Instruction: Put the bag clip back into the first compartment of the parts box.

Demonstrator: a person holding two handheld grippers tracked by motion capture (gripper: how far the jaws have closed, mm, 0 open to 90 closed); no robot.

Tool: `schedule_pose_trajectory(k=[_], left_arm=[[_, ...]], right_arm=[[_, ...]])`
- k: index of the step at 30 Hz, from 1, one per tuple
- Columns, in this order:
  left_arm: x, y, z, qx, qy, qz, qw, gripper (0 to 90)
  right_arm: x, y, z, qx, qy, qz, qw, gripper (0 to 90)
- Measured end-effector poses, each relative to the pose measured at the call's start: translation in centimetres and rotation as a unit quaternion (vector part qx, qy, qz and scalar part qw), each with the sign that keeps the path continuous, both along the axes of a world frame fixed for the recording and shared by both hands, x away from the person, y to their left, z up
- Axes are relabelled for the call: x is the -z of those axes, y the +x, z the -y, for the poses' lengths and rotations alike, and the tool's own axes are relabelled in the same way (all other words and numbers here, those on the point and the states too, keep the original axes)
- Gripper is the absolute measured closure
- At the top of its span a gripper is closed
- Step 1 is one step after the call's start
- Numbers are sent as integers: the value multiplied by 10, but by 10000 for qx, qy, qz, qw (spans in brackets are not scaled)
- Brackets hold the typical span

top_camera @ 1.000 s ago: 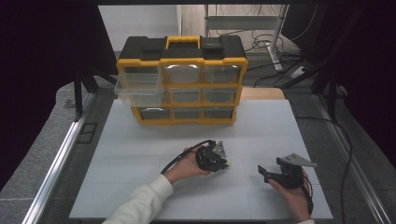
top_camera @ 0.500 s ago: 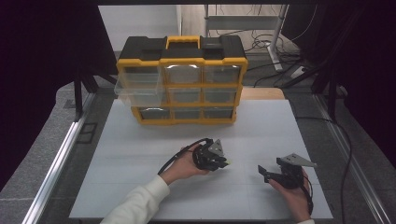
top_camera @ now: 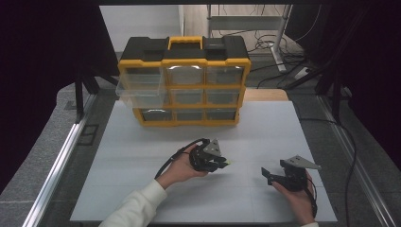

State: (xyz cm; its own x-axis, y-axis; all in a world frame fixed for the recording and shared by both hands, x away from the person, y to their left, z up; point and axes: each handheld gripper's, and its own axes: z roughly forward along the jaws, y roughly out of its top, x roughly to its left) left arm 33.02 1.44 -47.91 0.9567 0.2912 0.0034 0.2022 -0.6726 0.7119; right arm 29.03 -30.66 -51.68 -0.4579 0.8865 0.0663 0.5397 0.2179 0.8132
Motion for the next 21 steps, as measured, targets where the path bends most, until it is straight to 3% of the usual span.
schedule_pose_trajectory(k=[21], left_arm=[[-11, -11, -19, -175, -229, 102, 9995, 777]], right_arm=[[0, 0, 0, 5, -11, -5, 10000, 151]])
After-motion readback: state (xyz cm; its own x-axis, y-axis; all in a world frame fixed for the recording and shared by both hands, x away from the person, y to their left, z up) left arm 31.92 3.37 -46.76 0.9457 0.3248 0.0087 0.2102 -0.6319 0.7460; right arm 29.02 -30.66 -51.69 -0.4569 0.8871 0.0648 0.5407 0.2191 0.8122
